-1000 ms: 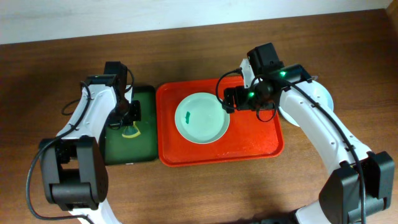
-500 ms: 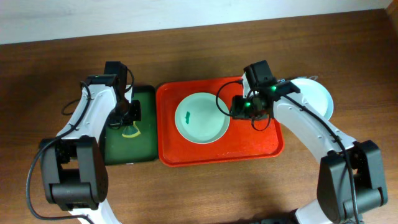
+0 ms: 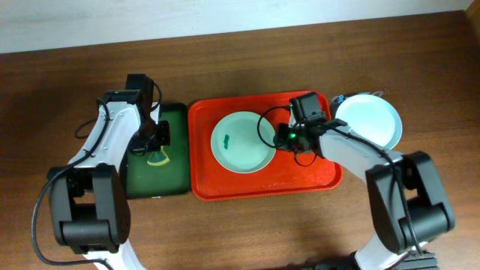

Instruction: Clean dirty plates on tray and stack at the side

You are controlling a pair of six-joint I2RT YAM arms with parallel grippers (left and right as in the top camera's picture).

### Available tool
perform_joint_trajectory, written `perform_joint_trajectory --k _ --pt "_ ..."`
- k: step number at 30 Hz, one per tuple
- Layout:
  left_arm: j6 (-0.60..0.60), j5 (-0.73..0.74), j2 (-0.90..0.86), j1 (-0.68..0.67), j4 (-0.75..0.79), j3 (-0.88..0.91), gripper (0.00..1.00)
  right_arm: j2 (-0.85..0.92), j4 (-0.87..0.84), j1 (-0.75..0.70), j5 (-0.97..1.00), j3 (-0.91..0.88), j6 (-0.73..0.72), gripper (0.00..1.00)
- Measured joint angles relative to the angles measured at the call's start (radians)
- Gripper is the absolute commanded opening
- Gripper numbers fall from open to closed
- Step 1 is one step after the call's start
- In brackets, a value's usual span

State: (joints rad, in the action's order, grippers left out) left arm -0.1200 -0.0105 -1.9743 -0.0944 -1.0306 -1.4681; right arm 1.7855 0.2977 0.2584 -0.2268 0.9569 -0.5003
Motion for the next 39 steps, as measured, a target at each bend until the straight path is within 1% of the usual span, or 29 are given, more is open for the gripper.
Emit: perform_joint_trajectory --k 1,3,15,19,23,25,31,35,39 --pt "0.000 0.000 0.000 0.000 0.000 0.000 0.00 0.003 -0.004 0.011 0.000 0.000 -0.002 0.14" --pt "0.000 0.000 0.000 0.000 0.000 0.000 0.00 0.003 -0.008 0.018 -0.003 0.000 -0.005 0.04" --pt "0.005 0.000 0.000 0.000 0.028 0.000 0.00 0.003 0.015 0.018 -0.007 0.001 0.006 0.04" --pt "0.024 0.000 0.000 0.000 0.021 -0.004 0.00 0.003 0.035 0.018 -0.085 0.000 0.036 0.04" --pt "0.049 0.008 0.002 -0.015 -0.049 -0.120 0.00 0.003 0.037 0.018 -0.131 0.000 0.042 0.04" --pt "0.050 0.039 0.003 -0.059 -0.039 -0.156 0.00 0.003 0.038 0.018 -0.134 0.000 0.044 0.04" --pt "0.037 0.131 0.003 -0.249 -0.032 -0.155 0.00 0.003 0.039 0.018 -0.127 0.000 0.044 0.04" --pt "0.006 0.136 -0.005 -0.322 0.010 -0.155 0.00 0.003 0.038 0.018 -0.089 0.000 0.025 0.04" --pt "-0.025 0.138 -0.054 -0.346 0.029 -0.155 0.00 0.003 0.039 0.018 -0.085 0.000 0.024 0.04"
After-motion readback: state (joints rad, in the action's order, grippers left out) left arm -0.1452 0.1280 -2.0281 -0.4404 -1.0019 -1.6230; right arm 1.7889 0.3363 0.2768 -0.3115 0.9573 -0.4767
